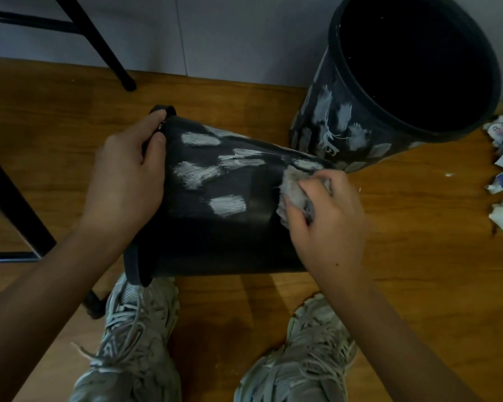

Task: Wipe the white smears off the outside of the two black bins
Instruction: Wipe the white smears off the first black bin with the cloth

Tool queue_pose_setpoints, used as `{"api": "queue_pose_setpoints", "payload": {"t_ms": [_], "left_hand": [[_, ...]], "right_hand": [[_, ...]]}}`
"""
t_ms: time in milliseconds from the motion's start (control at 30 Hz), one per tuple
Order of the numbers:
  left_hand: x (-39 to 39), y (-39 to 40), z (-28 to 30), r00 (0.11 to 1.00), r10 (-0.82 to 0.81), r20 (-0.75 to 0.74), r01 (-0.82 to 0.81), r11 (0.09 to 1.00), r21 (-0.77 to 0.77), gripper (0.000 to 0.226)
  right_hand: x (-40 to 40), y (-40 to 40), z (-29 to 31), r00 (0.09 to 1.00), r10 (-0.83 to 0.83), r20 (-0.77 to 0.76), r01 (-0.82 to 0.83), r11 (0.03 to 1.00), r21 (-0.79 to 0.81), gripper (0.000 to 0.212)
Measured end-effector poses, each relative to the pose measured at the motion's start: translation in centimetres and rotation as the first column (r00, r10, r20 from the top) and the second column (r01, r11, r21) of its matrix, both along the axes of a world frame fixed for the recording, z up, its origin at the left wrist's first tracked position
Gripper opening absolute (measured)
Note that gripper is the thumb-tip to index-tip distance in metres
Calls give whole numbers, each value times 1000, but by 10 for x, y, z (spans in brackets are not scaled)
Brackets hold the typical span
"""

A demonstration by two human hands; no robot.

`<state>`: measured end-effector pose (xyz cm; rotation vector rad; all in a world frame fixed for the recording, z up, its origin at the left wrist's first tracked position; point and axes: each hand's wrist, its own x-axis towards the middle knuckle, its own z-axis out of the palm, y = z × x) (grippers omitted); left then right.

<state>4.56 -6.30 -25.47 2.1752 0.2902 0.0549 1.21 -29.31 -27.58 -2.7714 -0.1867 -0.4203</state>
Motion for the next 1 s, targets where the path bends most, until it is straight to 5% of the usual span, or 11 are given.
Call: {"api": "queue_pose_setpoints", "payload": {"t_ms": [333,567,767,900,1000], "left_hand": [[4,1,-2,1000,3,9,-3,1000,-17,40],[5,2,0,1000,-7,-8,6,997,-75,40],[3,2,-3,1000,8,-13,-10,991,-131,40],[2,3,-3,1000,-4,-8,3,985,-172,40],[3,4,-4,1000,-5,-16,2,985,-174,40]], "right_hand": [[-25,45,-9,942,322,99,-322,947,-12,17],[-3,49,0,985,155,73,-157,987,22,19],[-22,38,-7,959,268,87,-266,963,-34,20],[-5,30,0,992,103,70,-103,995,-5,21],[-3,52,2,987,144,70,-146,989,16,22]]}}
